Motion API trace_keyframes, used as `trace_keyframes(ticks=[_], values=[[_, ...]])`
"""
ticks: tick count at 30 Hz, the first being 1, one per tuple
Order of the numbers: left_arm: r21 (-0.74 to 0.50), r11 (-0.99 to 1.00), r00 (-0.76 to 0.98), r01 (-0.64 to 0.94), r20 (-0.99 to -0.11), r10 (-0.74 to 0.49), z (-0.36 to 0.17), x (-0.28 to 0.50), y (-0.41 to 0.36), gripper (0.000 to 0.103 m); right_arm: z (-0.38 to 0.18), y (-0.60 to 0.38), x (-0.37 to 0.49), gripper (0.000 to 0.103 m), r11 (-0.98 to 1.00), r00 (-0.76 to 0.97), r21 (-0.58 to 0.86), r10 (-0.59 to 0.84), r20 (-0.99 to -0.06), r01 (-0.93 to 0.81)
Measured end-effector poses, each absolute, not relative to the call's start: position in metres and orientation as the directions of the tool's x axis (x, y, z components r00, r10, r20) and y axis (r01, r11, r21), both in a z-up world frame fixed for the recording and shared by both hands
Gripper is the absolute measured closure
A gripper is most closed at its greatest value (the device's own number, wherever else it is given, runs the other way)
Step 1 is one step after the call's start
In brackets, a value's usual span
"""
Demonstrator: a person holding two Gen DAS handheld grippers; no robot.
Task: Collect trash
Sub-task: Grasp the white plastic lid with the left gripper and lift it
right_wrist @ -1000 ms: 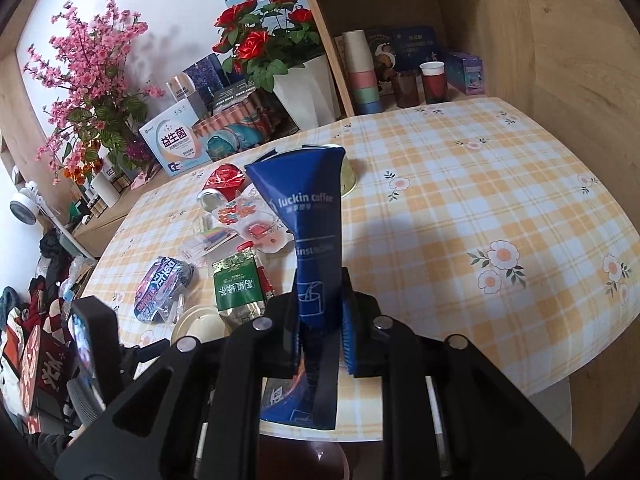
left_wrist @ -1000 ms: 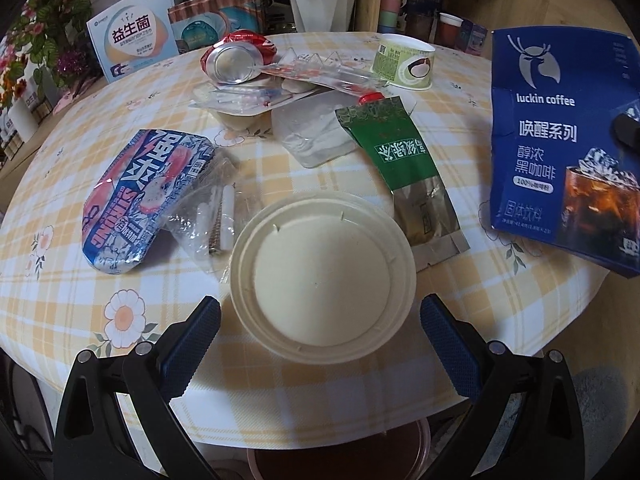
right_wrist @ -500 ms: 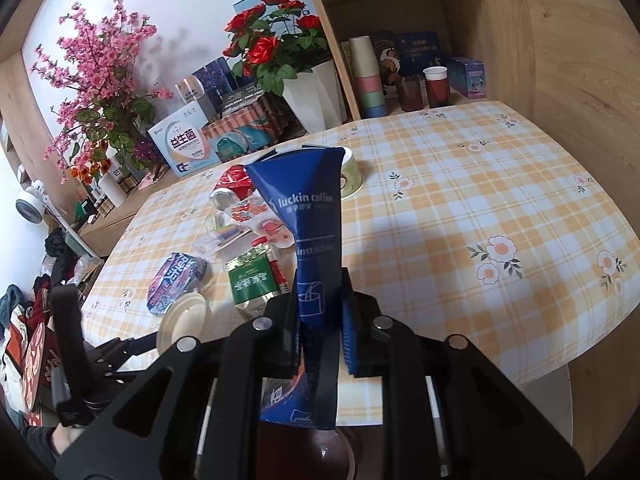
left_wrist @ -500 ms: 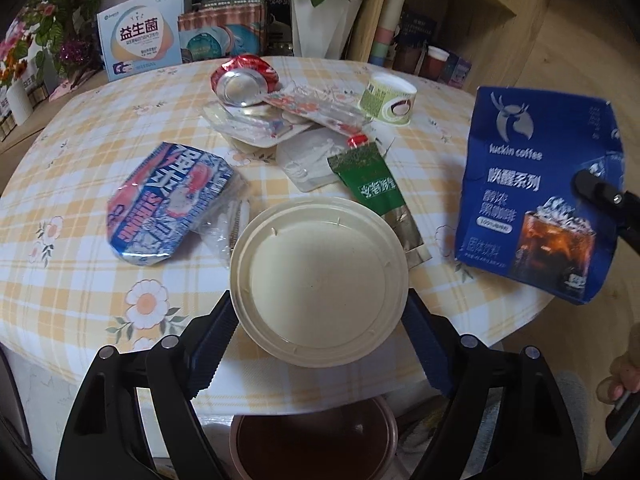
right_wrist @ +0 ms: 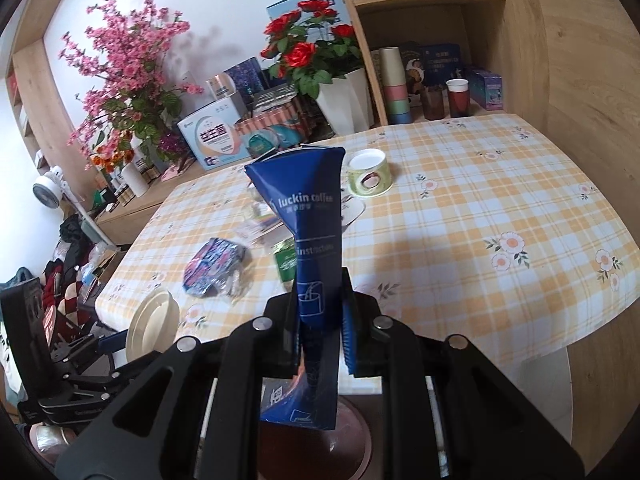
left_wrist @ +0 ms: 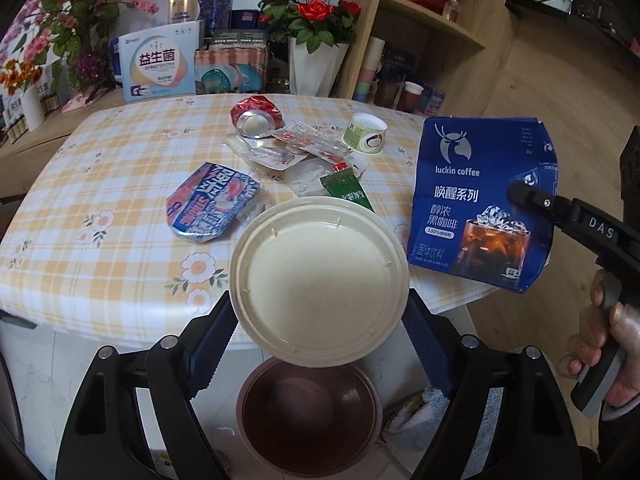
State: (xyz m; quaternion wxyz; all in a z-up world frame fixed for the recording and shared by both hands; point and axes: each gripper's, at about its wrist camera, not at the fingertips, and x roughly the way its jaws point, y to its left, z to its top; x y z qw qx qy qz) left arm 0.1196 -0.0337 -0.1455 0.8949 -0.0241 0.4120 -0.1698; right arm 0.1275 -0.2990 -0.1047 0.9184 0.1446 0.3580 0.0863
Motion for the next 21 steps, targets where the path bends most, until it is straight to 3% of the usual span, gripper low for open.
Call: trace_keyframes(ticks=[12,21], values=[[-0.207,0.944,0.695,0.256,-0.64,-0.329,-0.11,0.042,0.012,0.022,-0.104,-0.244,0.065,0.084,0.943,0.626,0.278,0.33,-0.706,-0.183],[-0.227,0.947,0.736,0.227,-0.597,-0.319,-0.103,0.011,0.033,0.022,-0.149,-0.211,0.047,0.084,0.941,0.467,0.256,0.333,-0.819,-0.222]])
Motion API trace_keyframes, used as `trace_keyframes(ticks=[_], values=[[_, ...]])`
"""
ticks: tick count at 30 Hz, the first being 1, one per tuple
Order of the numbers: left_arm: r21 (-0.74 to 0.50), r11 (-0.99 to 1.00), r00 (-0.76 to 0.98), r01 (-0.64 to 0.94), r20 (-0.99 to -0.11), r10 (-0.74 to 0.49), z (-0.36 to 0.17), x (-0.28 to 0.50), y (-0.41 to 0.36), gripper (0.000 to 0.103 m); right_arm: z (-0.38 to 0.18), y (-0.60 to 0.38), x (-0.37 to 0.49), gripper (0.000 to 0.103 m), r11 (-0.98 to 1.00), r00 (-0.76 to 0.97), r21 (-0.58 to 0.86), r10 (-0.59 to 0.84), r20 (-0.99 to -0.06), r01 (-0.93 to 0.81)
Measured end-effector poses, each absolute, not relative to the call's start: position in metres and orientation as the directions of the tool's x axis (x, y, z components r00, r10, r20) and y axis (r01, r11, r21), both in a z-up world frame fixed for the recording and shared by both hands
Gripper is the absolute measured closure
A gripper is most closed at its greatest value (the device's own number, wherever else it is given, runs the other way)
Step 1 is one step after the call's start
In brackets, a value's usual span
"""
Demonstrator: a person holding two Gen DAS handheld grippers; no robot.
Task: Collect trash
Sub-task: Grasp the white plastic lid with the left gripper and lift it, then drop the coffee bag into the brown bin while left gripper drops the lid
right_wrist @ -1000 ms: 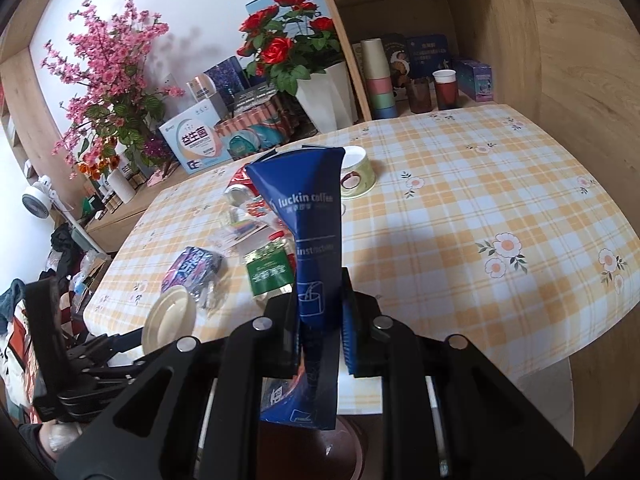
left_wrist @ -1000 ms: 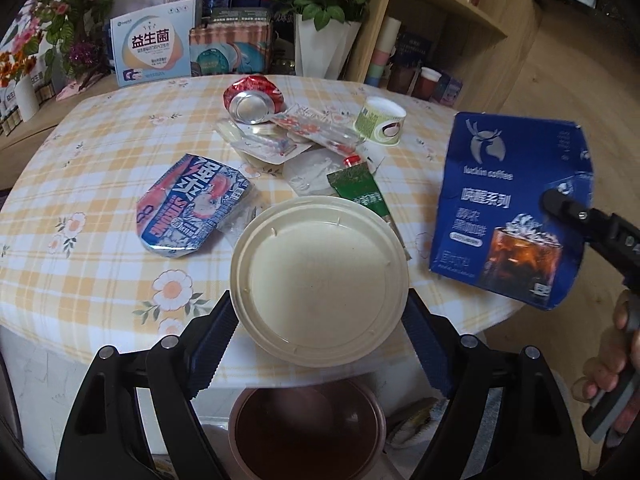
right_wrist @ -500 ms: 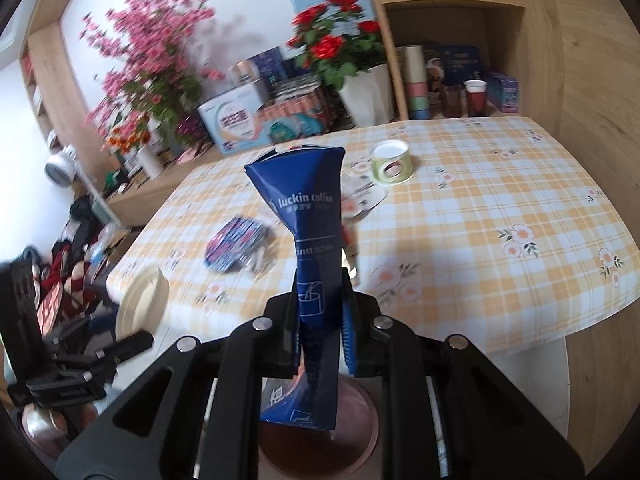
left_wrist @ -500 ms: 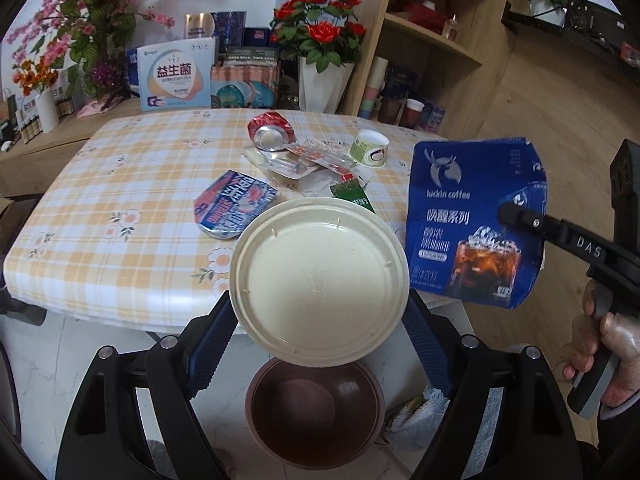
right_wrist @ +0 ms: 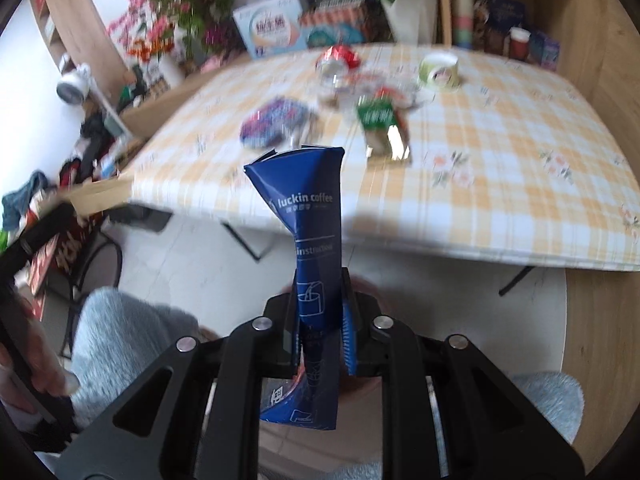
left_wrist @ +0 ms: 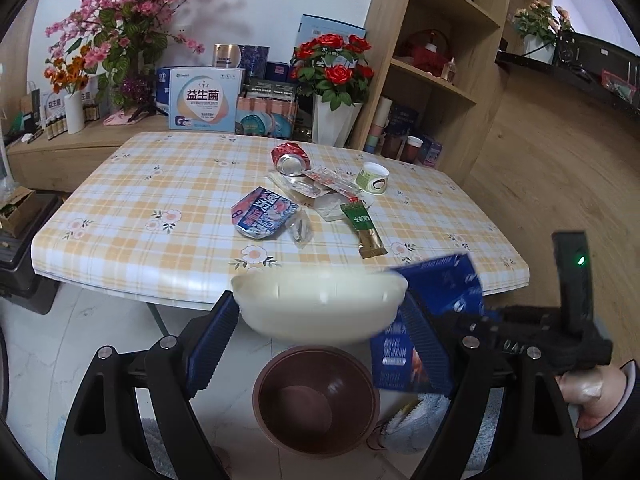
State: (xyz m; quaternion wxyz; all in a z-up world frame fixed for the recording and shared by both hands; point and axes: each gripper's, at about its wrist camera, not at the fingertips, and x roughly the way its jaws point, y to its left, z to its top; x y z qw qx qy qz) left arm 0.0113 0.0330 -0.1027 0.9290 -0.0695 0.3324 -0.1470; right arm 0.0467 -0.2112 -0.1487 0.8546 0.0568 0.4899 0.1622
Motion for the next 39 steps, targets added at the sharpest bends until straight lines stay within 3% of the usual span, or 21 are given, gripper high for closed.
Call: trace_keyframes(ticks=[3,7,18,19,21,25,30,33,39], values=[[-0.25,0.944,0.727,0.216,-0.604,-0.327,-0.112,0.018,0.038,0.024,-0.174,-0.202,0.051,0.084,0.938,0.408,0.261,0.335,-0.849,-0.228],[-0.292,0.929,0.676,0.228,-0.639,-0.367,-0.132,0.035,0.036,0.036,-0.211,-0.192,0.061,0.084,0.937,0.327,0.267,0.33,-0.885,-0.225],[-0.306,0.933,0.662,0.188,-0.663,-0.35,-0.145,0.06,0.041,0.036,-0.282,-0.18,0.076,0.082,0.939,0.191,0.293,0.325,-0.926,-0.179],[-0.302,0.936,0.661,0.181,-0.667,-0.343,-0.146,0.06,0.042,0.035,-0.285,-0.18,0.079,0.08,0.936,0.184,0.307,0.337,-0.923,-0.172],[-0.293,0.94,0.659,0.174,-0.674,-0.332,-0.148,0.06,0.044,0.035,-0.287,-0.18,0.081,0.064,0.934,0.186,0.319,0.346,-0.919,-0.159],[-0.274,0.947,0.662,0.169,-0.68,-0.315,-0.149,0.06,0.044,0.032,-0.278,-0.181,0.081,0.053,0.93,0.213,0.325,0.356,-0.91,-0.17],[-0.252,0.952,0.677,0.173,-0.672,-0.301,-0.144,0.058,0.042,0.027,-0.254,-0.19,0.083,0.013,0.932,0.299,0.328,0.36,-0.883,-0.154],[-0.244,0.954,0.683,0.175,-0.667,-0.296,-0.142,0.056,0.04,0.021,-0.234,-0.199,0.084,0.006,0.94,0.366,0.31,0.341,-0.866,-0.144],[-0.214,0.96,0.707,0.182,-0.649,-0.279,-0.136,0.054,0.038,0.007,-0.194,-0.214,0.09,0.006,0.954,0.479,0.261,0.301,-0.824,-0.149]])
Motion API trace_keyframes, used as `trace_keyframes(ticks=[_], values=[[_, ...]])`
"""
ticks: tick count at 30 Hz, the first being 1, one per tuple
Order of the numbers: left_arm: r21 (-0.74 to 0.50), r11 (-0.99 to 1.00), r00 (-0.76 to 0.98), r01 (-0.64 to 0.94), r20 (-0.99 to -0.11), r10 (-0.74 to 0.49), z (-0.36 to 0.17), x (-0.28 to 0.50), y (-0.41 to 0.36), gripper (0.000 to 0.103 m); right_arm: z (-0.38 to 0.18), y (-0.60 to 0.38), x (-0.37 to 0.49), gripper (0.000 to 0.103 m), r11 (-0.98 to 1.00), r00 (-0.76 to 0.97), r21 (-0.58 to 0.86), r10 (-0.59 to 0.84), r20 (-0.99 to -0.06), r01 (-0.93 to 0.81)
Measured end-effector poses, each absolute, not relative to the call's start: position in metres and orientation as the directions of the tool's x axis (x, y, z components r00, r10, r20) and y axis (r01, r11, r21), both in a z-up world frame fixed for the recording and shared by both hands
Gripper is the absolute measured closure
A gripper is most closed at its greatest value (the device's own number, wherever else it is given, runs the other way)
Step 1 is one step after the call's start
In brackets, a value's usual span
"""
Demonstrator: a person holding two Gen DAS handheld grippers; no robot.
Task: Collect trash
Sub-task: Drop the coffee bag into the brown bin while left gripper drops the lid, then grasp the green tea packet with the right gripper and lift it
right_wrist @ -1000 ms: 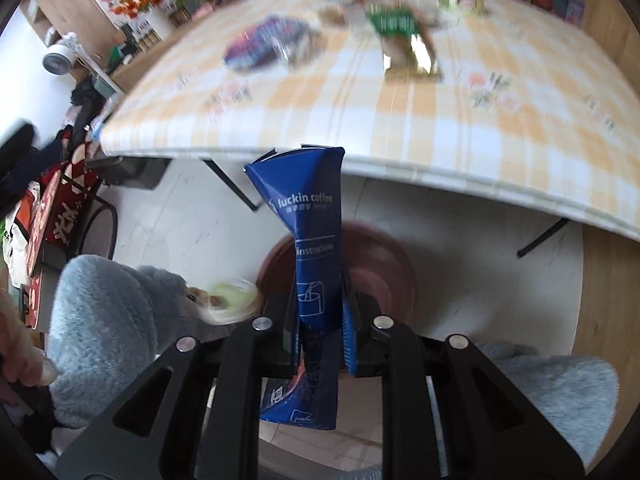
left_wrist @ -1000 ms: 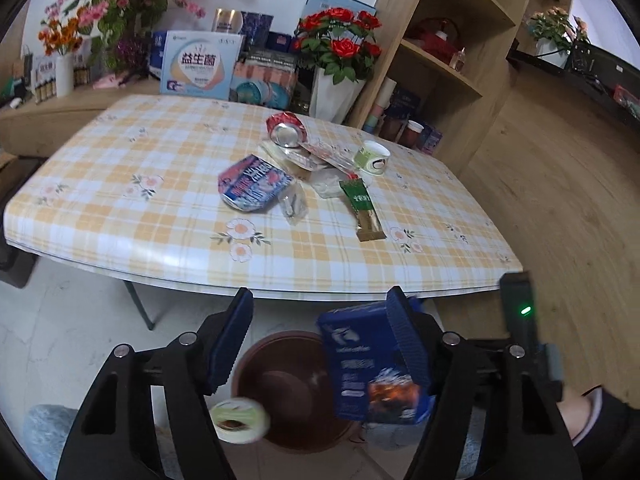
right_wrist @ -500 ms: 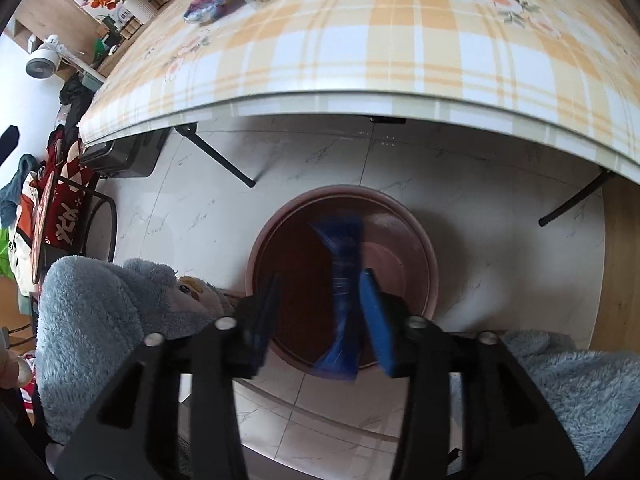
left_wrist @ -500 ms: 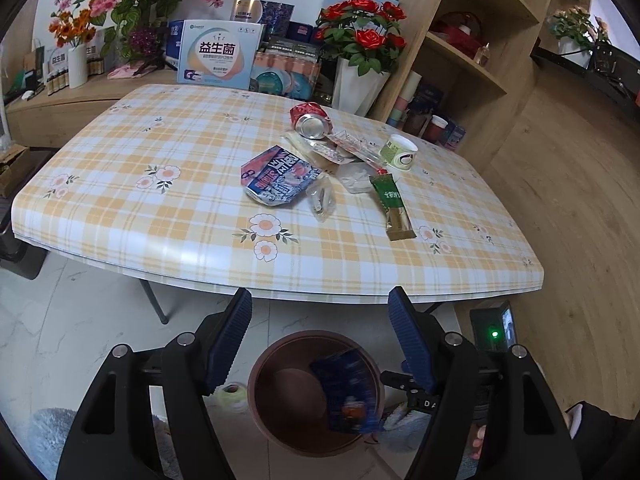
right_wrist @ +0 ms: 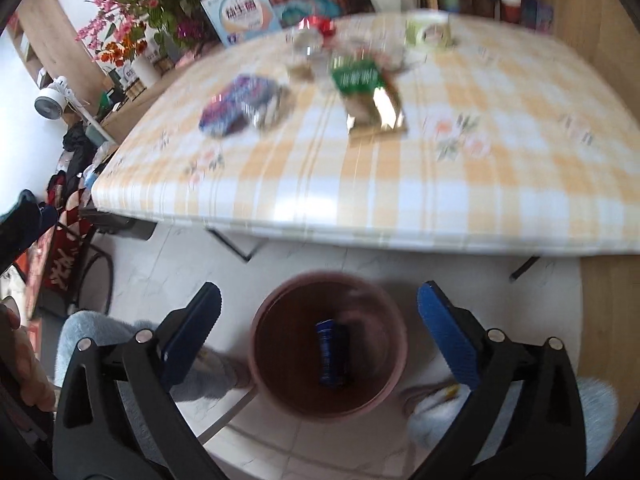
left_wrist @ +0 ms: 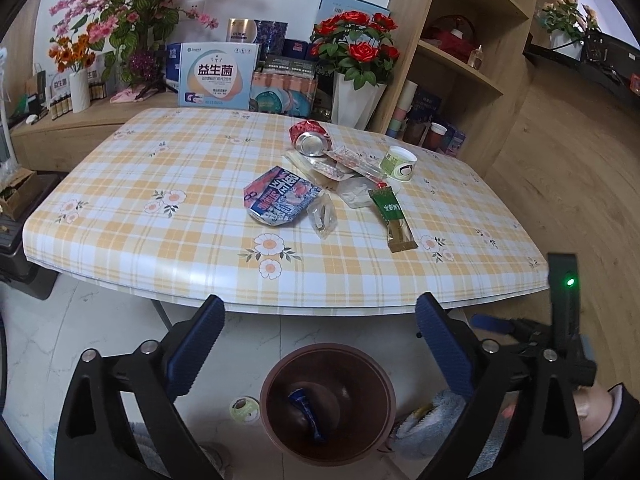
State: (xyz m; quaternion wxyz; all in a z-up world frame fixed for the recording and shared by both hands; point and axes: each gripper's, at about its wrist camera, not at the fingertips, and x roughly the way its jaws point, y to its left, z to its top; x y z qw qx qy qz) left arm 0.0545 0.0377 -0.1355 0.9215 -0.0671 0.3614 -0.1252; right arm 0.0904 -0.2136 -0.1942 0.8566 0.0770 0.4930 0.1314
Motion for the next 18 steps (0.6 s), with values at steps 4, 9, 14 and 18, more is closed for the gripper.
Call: trace_keyframes(ticks=[4,9,14,18], values=[[-0.194,0.962,0.713,0.19,-0.647,-0.271,-0.135,0.061,0.037,0.006,-0.176,-0.221,0.097,0.006,0.969,0.546,0.186,0.246,-0.801,-0.163],[-0.181,0.965,0.713,0.19,-0.651,-0.262,-0.137,0.077,0.041,0.006,-0.168,-0.234,0.112,0.006,0.977,0.578,0.154,0.211,-0.789,-0.146],[-0.168,0.969,0.715,0.182,-0.654,-0.248,-0.136,0.095,0.048,0.006,-0.165,-0.245,0.13,0.006,0.981,0.608,0.145,0.193,-0.77,-0.128],[-0.149,0.971,0.722,0.185,-0.65,-0.237,-0.135,0.11,0.051,0.006,-0.165,-0.246,0.144,0.006,0.983,0.609,0.141,0.186,-0.771,-0.121]])
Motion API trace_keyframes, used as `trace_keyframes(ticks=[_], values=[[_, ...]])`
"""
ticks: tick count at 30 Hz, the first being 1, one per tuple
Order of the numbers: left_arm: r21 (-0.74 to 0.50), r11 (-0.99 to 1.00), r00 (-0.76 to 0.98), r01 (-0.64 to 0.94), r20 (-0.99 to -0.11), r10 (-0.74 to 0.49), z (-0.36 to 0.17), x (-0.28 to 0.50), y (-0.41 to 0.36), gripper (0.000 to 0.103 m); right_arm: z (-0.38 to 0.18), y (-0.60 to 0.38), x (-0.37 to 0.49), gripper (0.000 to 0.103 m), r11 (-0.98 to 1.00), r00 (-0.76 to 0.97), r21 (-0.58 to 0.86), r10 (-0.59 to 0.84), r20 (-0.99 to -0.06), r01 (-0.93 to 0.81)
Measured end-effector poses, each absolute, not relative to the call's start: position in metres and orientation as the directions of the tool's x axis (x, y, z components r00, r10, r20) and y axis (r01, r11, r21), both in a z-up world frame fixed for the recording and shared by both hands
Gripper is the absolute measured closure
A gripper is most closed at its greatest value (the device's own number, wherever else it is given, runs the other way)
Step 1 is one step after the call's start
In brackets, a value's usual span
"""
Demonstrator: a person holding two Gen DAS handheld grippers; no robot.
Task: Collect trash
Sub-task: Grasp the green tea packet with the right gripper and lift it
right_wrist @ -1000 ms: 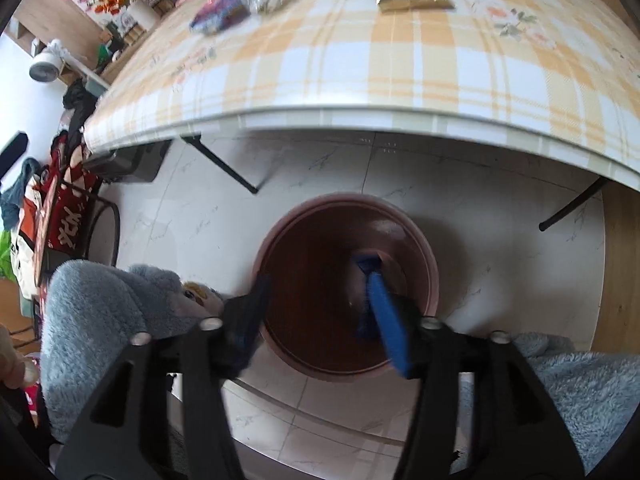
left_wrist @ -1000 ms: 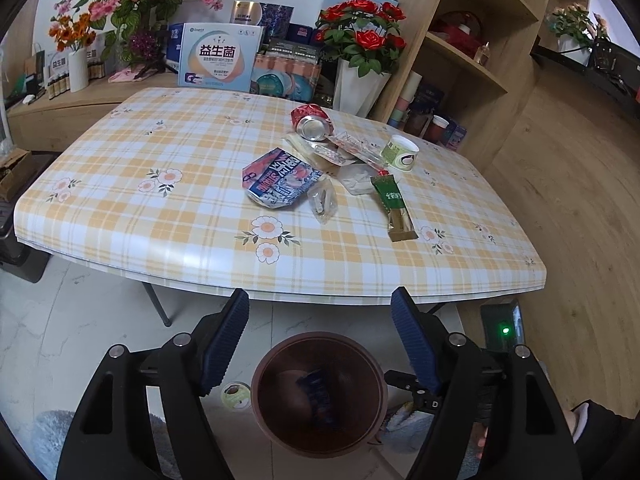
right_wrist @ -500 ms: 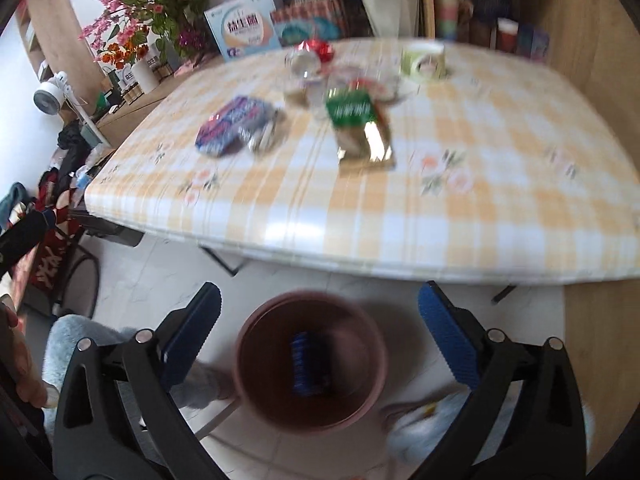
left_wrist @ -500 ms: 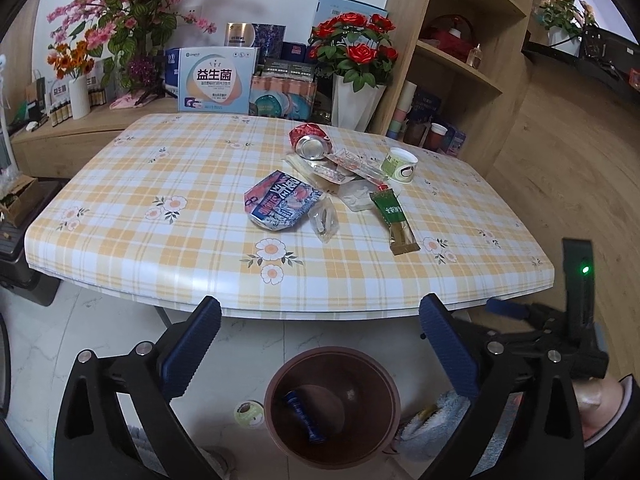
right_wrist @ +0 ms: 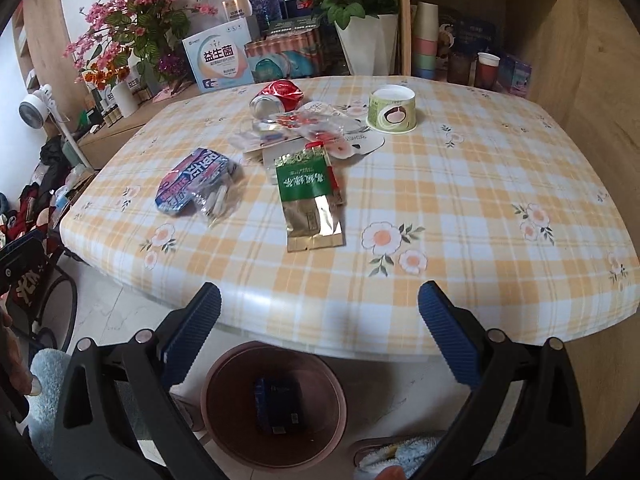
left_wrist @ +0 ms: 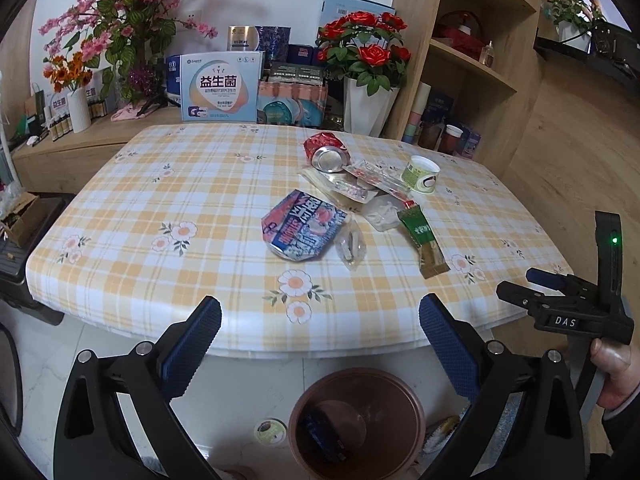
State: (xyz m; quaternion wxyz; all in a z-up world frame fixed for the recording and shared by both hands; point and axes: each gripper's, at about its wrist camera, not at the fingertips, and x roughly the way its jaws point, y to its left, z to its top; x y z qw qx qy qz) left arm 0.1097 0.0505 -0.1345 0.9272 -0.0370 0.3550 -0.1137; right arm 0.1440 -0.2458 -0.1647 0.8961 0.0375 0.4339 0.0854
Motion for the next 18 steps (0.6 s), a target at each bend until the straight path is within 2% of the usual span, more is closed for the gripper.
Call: trace_keyframes(ticks=[4,7,16,18], values=[[-0.128,0.974,0.723,0.189,-0.653,-0.227,-0.137,0.123,0.05,0.006,-0.167,-0.239,0.165,0.006,0.98,0.587,0.132,0.197,-0.786,-0.152],[-0.128,0.973,0.715,0.19,-0.662,-0.226,-0.141,0.135,0.051,0.006,-0.17,-0.229,0.178,0.006,0.99,0.592,0.035,0.112,-0.798,-0.14],[-0.137,0.973,0.687,0.185,-0.69,-0.228,-0.159,0.167,0.05,0.006,-0.185,-0.202,0.228,0.008,0.978,0.605,-0.034,0.1,-0.79,-0.206],[-0.141,0.973,0.68,0.185,-0.697,-0.23,-0.163,0.173,0.05,0.006,-0.191,-0.194,0.24,0.02,0.973,0.603,-0.065,0.086,-0.793,-0.223]])
